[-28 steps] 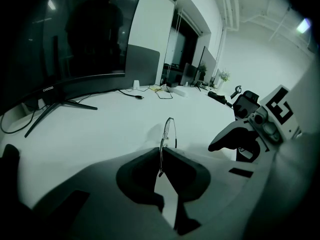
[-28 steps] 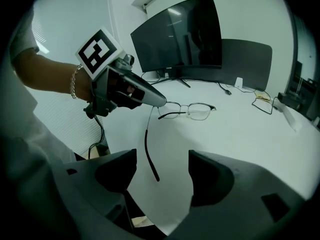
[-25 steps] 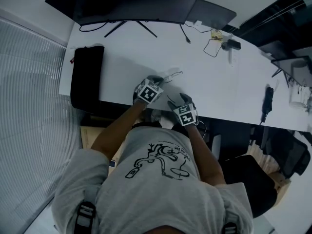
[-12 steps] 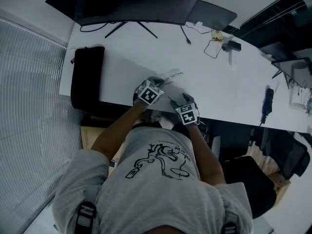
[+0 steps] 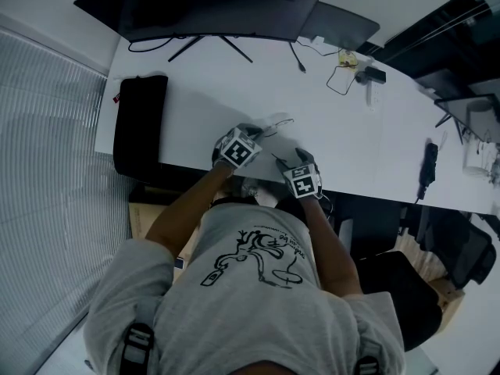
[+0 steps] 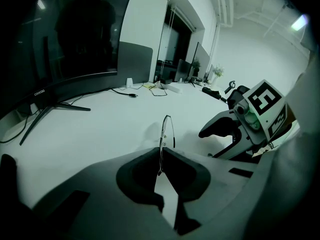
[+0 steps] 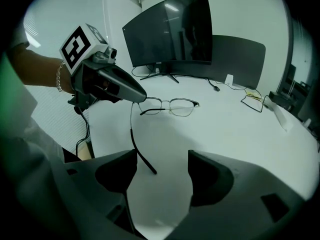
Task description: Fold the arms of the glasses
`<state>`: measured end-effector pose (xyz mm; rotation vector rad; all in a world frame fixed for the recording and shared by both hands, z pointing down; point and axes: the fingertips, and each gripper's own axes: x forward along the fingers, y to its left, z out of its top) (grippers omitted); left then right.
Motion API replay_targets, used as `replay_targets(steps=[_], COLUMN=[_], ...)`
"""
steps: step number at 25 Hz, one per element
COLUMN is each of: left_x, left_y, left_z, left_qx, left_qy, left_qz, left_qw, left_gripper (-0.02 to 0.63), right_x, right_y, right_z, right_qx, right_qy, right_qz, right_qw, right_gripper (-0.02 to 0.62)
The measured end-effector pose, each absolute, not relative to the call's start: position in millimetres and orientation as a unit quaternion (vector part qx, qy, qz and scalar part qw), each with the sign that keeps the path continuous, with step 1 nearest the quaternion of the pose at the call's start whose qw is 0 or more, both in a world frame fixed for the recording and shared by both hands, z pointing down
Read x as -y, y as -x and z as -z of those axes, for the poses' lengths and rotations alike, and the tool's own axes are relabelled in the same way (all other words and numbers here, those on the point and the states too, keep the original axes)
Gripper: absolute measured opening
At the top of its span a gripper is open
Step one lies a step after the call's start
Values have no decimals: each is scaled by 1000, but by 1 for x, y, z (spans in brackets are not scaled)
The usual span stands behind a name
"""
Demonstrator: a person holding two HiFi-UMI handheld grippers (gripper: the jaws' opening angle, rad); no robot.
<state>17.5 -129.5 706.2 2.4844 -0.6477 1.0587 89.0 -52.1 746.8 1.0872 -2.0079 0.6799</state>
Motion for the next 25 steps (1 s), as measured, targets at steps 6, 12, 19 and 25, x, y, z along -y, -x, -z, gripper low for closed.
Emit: replay_targets(steps=[6,12,19,25], left_x=[126,126,121,120], left_y=[-16,-16,-15,-14], left_z=[-704,-705,-702,-703], left_qx=[225,221,216,212], left_qy=[-878,-880,-879,-881], left_qz=[-381,-379,-382,-382], left_qw=[184,182,185,182], left_gripper=[34,34,34,34], right_x=[55,58,61,65], right_y=[-93,-97,-101,-104], right_z=[-746,-746,-746,-746], right_qx=[779,775,771,769], right_qy=[-430,-436,-443,-446], right_qz=[-267,-268,-270,-269], right_qw=[370,370,369,371], right_gripper=[324,321,318,318])
